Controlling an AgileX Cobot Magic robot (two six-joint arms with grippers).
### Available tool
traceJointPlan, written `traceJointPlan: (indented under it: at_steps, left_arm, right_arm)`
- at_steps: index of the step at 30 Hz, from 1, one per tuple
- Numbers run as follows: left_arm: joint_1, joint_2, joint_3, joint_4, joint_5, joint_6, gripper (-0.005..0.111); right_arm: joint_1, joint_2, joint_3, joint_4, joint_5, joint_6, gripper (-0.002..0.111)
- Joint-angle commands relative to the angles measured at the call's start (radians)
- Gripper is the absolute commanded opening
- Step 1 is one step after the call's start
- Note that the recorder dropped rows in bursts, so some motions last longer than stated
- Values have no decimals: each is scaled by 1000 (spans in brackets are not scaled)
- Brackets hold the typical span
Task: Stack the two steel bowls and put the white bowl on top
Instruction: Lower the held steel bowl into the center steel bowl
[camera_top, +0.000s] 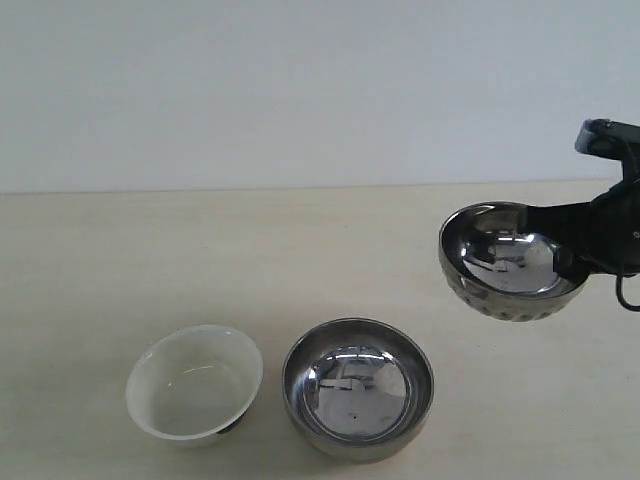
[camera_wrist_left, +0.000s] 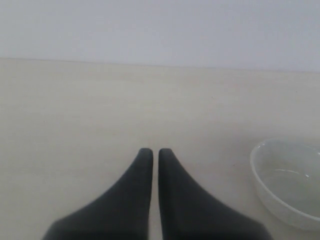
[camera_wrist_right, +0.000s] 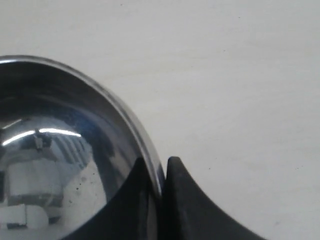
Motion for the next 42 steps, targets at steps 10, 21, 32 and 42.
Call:
traceJointPlan:
  at_steps: [10,21,32,42]
  left_arm:
    - [-5,-3,3,0,-8,-5,4]
    - [-5,-3,3,0,-8,-5,4]
    - [-5,-3,3,0,-8,-5,4]
    - [-5,-3,3,0,-8,-5,4]
  right_arm:
    - [281,-104,0,65,143,-94,0]
    - [428,-104,0,69,103,-60,0]
    - [457,-3,0,81,71,-46,0]
    - [485,47,0,70,-12,-50,0]
